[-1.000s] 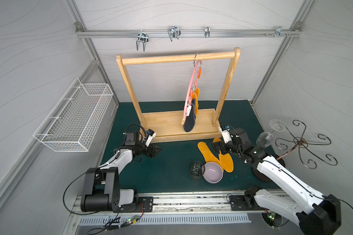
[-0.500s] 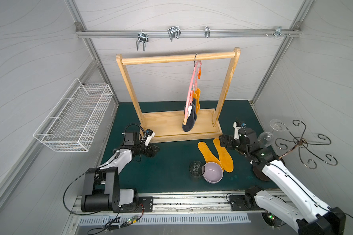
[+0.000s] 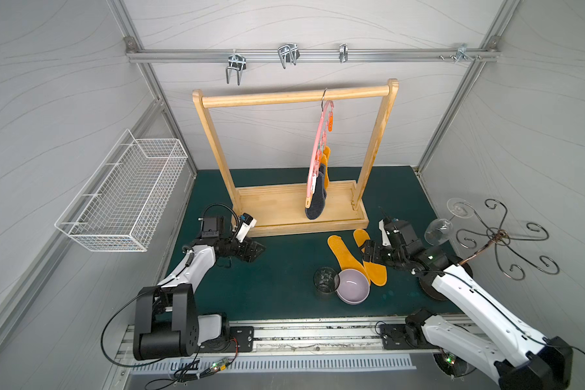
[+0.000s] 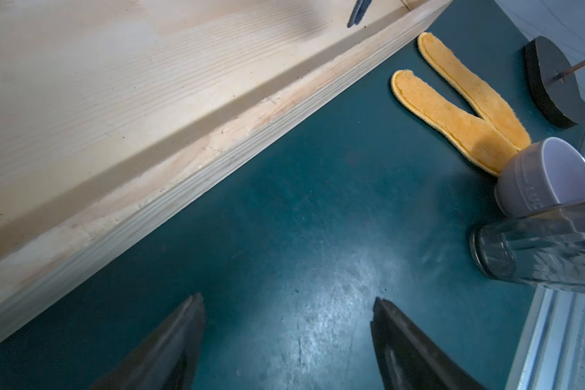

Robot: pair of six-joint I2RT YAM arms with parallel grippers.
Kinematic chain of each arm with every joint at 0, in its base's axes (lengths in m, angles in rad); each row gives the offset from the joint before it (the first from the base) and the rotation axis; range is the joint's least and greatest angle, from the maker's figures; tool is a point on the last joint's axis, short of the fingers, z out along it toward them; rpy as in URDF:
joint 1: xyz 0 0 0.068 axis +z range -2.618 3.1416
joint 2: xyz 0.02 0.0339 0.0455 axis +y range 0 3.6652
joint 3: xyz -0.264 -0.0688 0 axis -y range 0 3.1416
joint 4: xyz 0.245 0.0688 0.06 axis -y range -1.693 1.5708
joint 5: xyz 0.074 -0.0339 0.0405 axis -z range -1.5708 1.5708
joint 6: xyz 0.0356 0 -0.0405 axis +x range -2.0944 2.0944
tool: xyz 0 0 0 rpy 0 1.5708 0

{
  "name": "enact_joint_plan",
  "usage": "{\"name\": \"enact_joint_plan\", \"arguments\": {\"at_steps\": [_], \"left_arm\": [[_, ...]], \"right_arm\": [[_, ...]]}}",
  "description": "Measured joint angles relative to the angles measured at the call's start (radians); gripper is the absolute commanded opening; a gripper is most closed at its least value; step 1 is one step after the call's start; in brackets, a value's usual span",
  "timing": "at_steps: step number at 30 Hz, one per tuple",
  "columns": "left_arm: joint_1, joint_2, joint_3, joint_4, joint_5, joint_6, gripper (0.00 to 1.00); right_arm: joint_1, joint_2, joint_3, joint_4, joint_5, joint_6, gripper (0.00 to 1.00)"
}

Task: Take the shoe insoles off the hanger
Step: Remove the insole from the hanger.

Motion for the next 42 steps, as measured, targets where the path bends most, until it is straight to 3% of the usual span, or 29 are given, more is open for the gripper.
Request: {"name": "enact_joint_plan", "arguments": {"at_steps": [6, 19, 23, 28, 35, 42], "left_arm": [[0.007, 0.045, 0.118, -0.083, -0.009, 0.017, 0.82], [0.015, 0.039, 0.112, -0.155, 0.007, 0.017, 0.80], [0.016, 0.038, 0.127, -0.173, 0.013, 0.016, 0.80], [0.016, 0.036, 0.127, -0.187, 0.022, 0.014, 0.80], [0.016, 0.021, 0.127, -0.188, 0.044, 0.001, 0.80], [0.016, 0.005, 0.127, -0.188, 0.057, -0.006, 0.80]], "right_arm": [[0.005, 0.033, -0.001, -0.008, -0.024, -0.003, 0.82], [0.005, 0.011, -0.060, 0.198, -0.078, -0.069, 0.85], [0.005, 0.011, -0.070, 0.319, -0.070, -0.144, 0.87], [0.005, 0.027, -0.051, 0.454, -0.164, -0.321, 0.92], [0.006, 0.163, 0.023, 0.621, -0.230, -0.486, 0.99], [-0.027, 0.375, 0.155, 0.705, -0.372, -0.572, 0.99]]}}
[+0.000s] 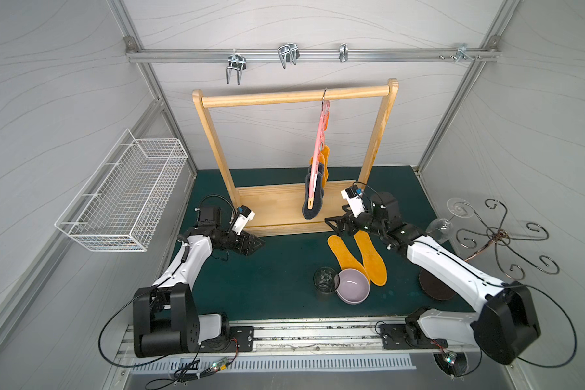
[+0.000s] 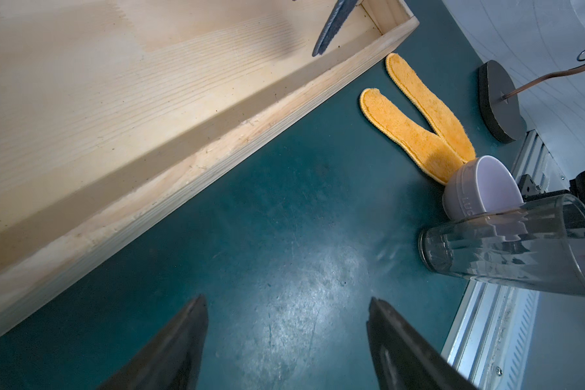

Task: Take the shoe insoles off the hanger
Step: Remove the insole from the hanger.

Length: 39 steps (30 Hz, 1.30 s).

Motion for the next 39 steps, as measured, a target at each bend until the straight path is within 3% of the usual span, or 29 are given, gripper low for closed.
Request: {"name": "enact_joint_plan", "arguments": {"at_steps": [6, 15, 24, 39], "left_arm": [[0.000, -0.003, 0.000, 0.000, 0.024, 0.000, 0.80], [0.000, -0.005, 0.000, -0.007, 0.022, -0.001, 0.79], [0.000, -0.021, 0.000, -0.008, 0.013, -0.001, 0.79], [0.000, -0.027, -0.002, -0.007, 0.026, -0.008, 0.79]], "right_arm": [[-0.074, 0.090, 0.002, 0.113, -0.083, -0.043, 0.99], [-0.074, 0.233, 0.116, 0.158, -0.188, -0.195, 0.99], [-0.074, 0.325, 0.192, 0.218, -0.229, -0.264, 0.99], [-0.054, 0.450, 0.222, 0.336, -0.249, -0.307, 0.86]]}}
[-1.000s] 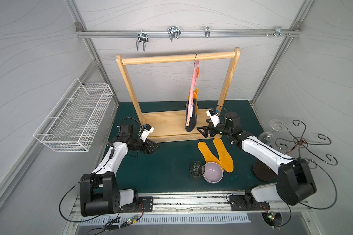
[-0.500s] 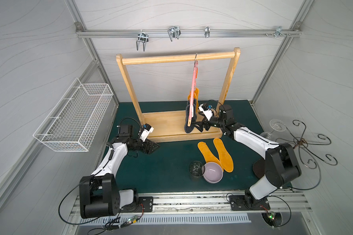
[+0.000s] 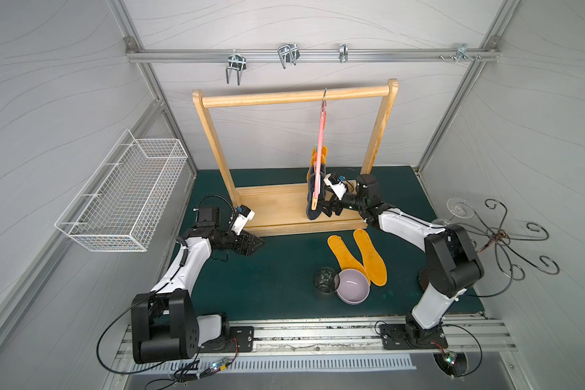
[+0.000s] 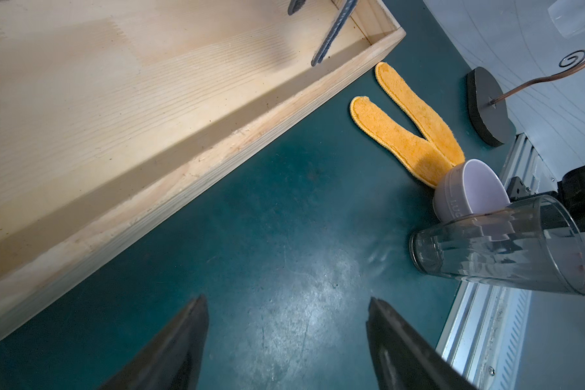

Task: Take the shoe insoles off the hanger
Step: Remove the insole from the hanger.

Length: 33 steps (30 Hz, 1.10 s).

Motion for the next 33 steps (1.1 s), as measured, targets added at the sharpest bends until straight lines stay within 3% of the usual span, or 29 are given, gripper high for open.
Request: {"name": "enact_joint_plan", "arguments": {"at_steps": [7, 10, 12, 16, 18, 25, 33], "left_arm": [[0.000, 0.000, -0.005, 0.000, 0.023, -0.009, 0.79], [0.000, 0.000, -0.005, 0.000, 0.026, -0.010, 0.79], [0.000, 0.000, -0.005, 0.000, 0.027, -0.010, 0.79], [0.000, 0.003, -0.005, -0.001, 0.035, -0.011, 0.79], [0.000, 0.009, -0.005, -0.006, 0.048, -0.011, 0.79], [0.000, 0.056, 0.023, -0.060, 0.090, -0.035, 0.78], [-0.007, 0.071, 0.175, -0.124, 0.150, -0.060, 0.78]], "right_arm": [[0.053, 0.010, 0.000, 0.010, -0.010, -0.014, 0.64], [0.059, 0.010, -0.005, 0.020, -0.021, -0.004, 0.50], [0.059, 0.010, -0.009, 0.021, -0.029, 0.011, 0.35], [0.058, 0.010, -0.028, 0.065, -0.048, 0.055, 0.21], [0.055, 0.011, -0.069, 0.143, -0.058, 0.109, 0.10], [0.040, 0.024, -0.164, 0.351, -0.103, 0.275, 0.05], [0.038, -0.010, -0.198, 0.368, -0.108, 0.380, 0.03]]}}
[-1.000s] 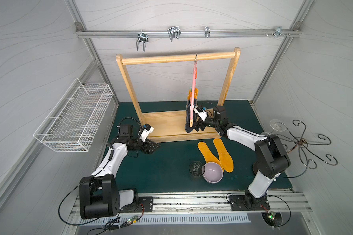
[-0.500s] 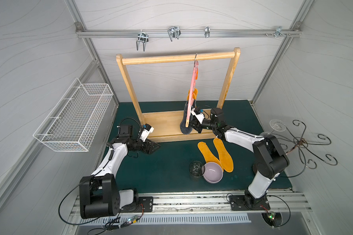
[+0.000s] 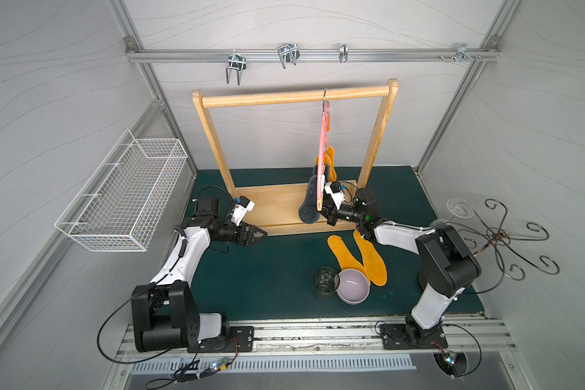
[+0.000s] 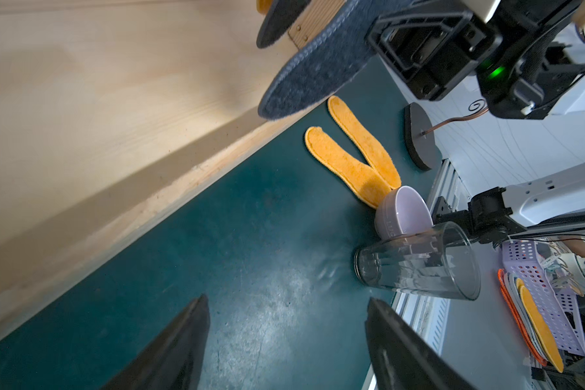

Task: Take the shoe insoles off the hanger
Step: Remove the insole from the hanger.

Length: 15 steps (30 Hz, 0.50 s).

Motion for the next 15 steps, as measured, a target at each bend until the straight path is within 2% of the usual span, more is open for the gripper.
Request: {"name": "enact_joint_plan", "arguments": {"at_steps": [4, 9, 15], "left_arm": [[-0.036, 0.031, 0.083, 0.000, 0.015, -0.030, 0.78], [-0.132, 0.094, 0.169, 0.012, 0.037, -0.060, 0.78], [-0.211, 0.174, 0.225, 0.033, 0.065, -0.093, 0.77]], "right_arm": [[0.001, -0.031, 0.000, -0.024, -0.008, 0.077, 0.04], [0.003, -0.058, 0.000, -0.035, -0.038, 0.180, 0.05], [0.005, -0.076, 0.005, -0.062, -0.063, 0.318, 0.05]]}}
